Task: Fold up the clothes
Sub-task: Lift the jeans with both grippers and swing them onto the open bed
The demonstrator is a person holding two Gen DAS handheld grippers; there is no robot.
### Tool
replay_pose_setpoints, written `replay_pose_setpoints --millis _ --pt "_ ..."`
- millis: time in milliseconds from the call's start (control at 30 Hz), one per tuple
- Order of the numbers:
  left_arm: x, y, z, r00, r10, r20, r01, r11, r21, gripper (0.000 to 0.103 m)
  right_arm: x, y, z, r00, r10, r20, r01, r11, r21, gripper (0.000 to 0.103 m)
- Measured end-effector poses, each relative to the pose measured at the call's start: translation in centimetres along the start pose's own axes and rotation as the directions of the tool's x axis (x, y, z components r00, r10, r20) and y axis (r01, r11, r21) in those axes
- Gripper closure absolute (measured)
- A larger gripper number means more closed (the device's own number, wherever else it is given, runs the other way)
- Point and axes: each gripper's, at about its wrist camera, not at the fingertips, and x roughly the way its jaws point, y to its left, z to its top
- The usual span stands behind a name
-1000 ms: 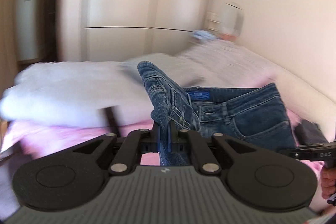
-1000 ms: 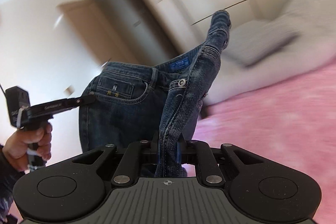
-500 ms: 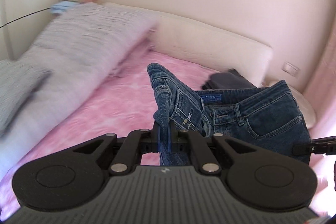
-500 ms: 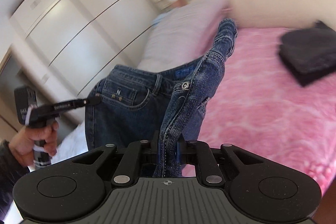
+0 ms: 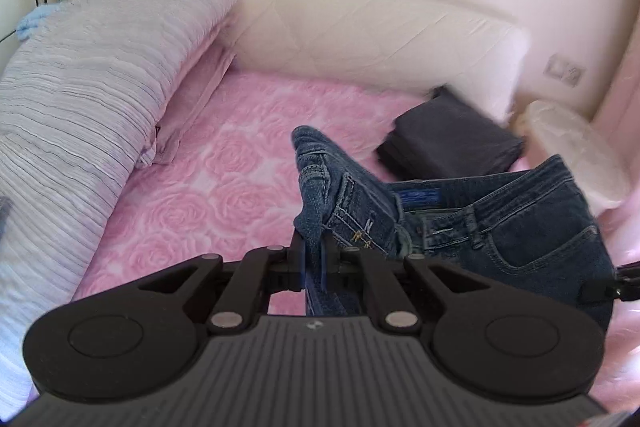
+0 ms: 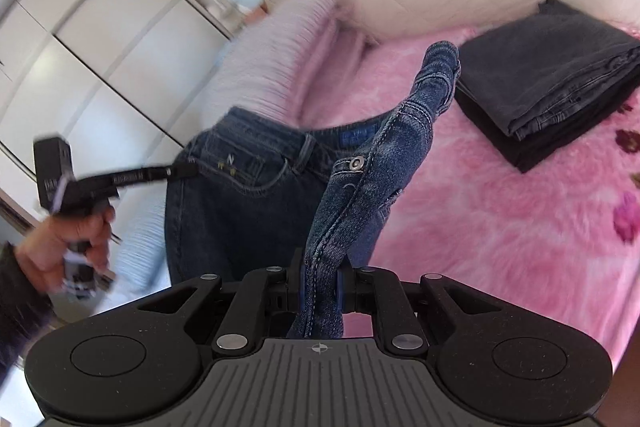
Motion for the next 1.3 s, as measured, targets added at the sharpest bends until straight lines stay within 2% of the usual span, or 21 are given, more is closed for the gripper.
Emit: replay_pose_setpoints --millis 33,67,100,133,167,267,333,400,467,567,667,700,800,933,1033,1100,1167,1233,1300 --pt "2.2 0.6 0.0 1.000 0.015 -0.016 -0.016 0.999 -0.040 0.090 2.0 -1.6 0.5 0.999 -0.029 -0.039 0.029 1.000 0.000 0.089" --pt "4.0 1.3 -0.3 0.999 0.027 -0.030 -0.029 0.997 -0.077 0.089 3.8 -3.0 0.8 0.994 -0.065 -0.085 0.065 0.998 -0.006 0.083" --pt "4.8 1.9 -0.7 0.999 0.033 -0.032 -0.036 0.993 -0.109 0.089 5.0 -3.8 1.0 0.988 -0.101 -0.118 0.098 0.995 -0.032 0.072" --pt "5.5 2.4 -1.1 0.999 0.038 -0.032 -0.042 0.989 -0.141 0.087 6.2 -4.6 1.2 0.979 -0.138 -0.150 0.131 0.990 -0.058 0.056" --pt "5.4 3.0 -1.9 0.999 0.039 -0.034 -0.044 0.985 -0.169 0.085 7.1 -5.1 1.4 0.972 -0.162 -0.172 0.149 0.985 -0.086 0.049" --pt "3.2 4.5 -5.3 0.997 0.062 -0.055 -0.073 0.968 -0.240 0.083 7.4 -4.9 1.5 0.972 -0.145 -0.186 0.112 0.978 -0.179 0.049" --pt "0.2 5.7 -8.4 0.994 0.084 -0.069 -0.102 0.944 -0.314 0.081 7.5 -4.0 1.0 0.968 -0.112 -0.224 0.056 0.969 -0.242 0.049" --pt "-3.9 6.9 -12.7 0.989 0.117 -0.089 -0.143 0.912 -0.385 0.078 7.9 -2.7 -0.3 0.955 -0.072 -0.287 -0.021 0.951 -0.308 0.049" --pt "-8.1 7.5 -17.1 0.980 0.157 -0.119 -0.193 0.881 -0.433 0.074 8.2 -1.0 -2.0 0.930 -0.033 -0.367 -0.113 0.922 -0.369 0.049" --pt "-13.4 6.5 -24.5 0.954 0.225 -0.200 -0.289 0.874 -0.392 0.068 8.0 2.0 -5.8 0.866 0.019 -0.500 -0.255 0.877 -0.408 0.049" --pt "-16.8 4.4 -31.7 0.925 0.240 -0.293 -0.334 0.882 -0.331 0.063 8.8 4.1 -10.7 0.797 0.008 -0.604 -0.332 0.841 -0.427 0.049" --pt "-17.7 3.5 -33.7 0.922 0.230 -0.311 -0.327 0.894 -0.306 0.063 9.0 4.7 -12.3 0.776 0.003 -0.631 -0.353 0.831 -0.431 0.049" --pt "-20.1 0.5 -39.6 0.913 0.195 -0.359 -0.289 0.930 -0.228 0.063 9.9 6.1 -17.0 0.749 -0.012 -0.662 -0.374 0.817 -0.438 0.049" --pt "-22.4 -3.1 -45.0 0.925 0.142 -0.353 -0.204 0.968 -0.144 0.062 12.7 6.2 -22.5 0.746 -0.013 -0.665 -0.354 0.838 -0.414 0.049" --pt "-23.2 -4.6 -48.3 0.932 0.089 -0.351 -0.146 0.980 -0.138 0.062 15.1 5.3 -24.6 0.744 0.016 -0.668 -0.309 0.895 -0.322 0.049" --pt "-23.7 -5.3 -49.9 0.935 0.070 -0.348 -0.120 0.985 -0.124 0.062 15.5 5.9 -24.8 0.751 0.064 -0.657 -0.297 0.921 -0.251 0.049" --pt "-24.2 -5.5 -50.7 0.939 0.072 -0.336 -0.116 0.987 -0.113 0.062 14.6 8.5 -23.6 0.765 0.121 -0.633 -0.326 0.920 -0.218 0.049" --pt "-25.0 -5.0 -50.8 0.950 0.078 -0.301 -0.128 0.981 -0.149 0.062 14.6 11.6 -22.2 0.769 0.166 -0.617 -0.370 0.903 -0.218 0.049" --pt "-25.4 -4.1 -50.6 0.959 0.100 -0.264 -0.153 0.970 -0.189 0.062 16.1 15.5 -20.9 0.765 0.175 -0.619 -0.430 0.855 -0.290 0.049"
